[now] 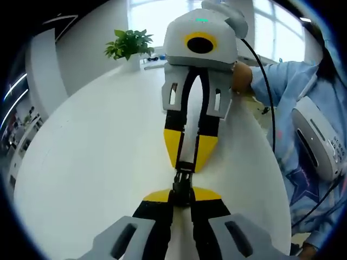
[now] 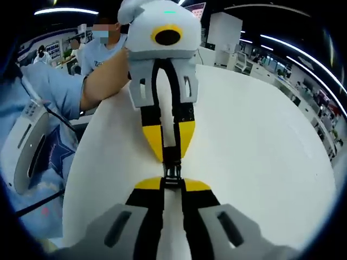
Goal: Snap the two parts of the plastic buckle together until the buckle closes and remains connected.
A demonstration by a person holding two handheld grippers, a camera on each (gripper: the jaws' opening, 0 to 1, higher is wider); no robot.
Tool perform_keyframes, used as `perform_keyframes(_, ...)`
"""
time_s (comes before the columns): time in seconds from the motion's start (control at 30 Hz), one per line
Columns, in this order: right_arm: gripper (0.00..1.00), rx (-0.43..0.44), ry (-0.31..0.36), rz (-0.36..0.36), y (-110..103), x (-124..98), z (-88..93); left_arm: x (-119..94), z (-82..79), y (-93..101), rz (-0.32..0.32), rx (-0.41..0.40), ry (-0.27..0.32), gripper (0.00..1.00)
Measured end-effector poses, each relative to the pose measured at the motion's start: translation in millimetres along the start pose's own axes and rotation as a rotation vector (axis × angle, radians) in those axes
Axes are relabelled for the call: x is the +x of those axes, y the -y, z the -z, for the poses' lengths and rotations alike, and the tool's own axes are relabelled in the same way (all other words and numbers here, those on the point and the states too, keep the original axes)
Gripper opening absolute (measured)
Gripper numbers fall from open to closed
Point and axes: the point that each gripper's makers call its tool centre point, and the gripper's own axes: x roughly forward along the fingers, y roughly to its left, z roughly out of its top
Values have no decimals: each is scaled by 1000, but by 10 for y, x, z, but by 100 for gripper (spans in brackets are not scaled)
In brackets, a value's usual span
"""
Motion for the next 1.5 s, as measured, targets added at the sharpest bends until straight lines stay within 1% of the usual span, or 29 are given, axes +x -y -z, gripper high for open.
perform_keyframes(0.03,11,6,-5,-8,6,0,-3,1,0,0,2,-2,1,11)
perform_keyframes(0.07,11,-22,-9,-21,5,4,-3,1,0,0,3,-2,1,11)
perform_keyframes(0.2,11,-50,1,-58,16,7,-8,3,1,6,7,18,7,11)
perform_keyframes(0.33,11,-82,16,-113,29,8,-4,13,-2,20,23,14,18,11)
perform_keyframes(0.47,11,-131,31,-165,23,16,-7,16,-3,28,19,22,12,11)
perform_keyframes(0.67,11,-154,51,-211,24,35,-19,33,-23,45,25,17,17,11)
perform_keyframes(0.8,11,-140,58,-206,21,44,-26,31,-21,51,19,18,10,11)
perform_keyframes(0.87,11,-115,59,-192,26,45,-23,29,-24,48,16,15,5,11)
perform_keyframes(0.9,11,-86,52,-178,30,44,-15,30,-25,48,14,14,4,11)
perform_keyframes(1.03,11,-54,57,-142,28,45,-18,31,-29,46,11,15,1,11)
perform_keyframes(1.1,11,-34,61,-137,29,47,-17,30,-30,45,10,18,0,10)
perform_keyframes(1.37,10,-40,75,-135,29,51,-23,28,-29,44,3,27,-9,10)
perform_keyframes(1.5,9,-28,82,-135,32,54,-25,26,-26,41,3,23,-12,10)
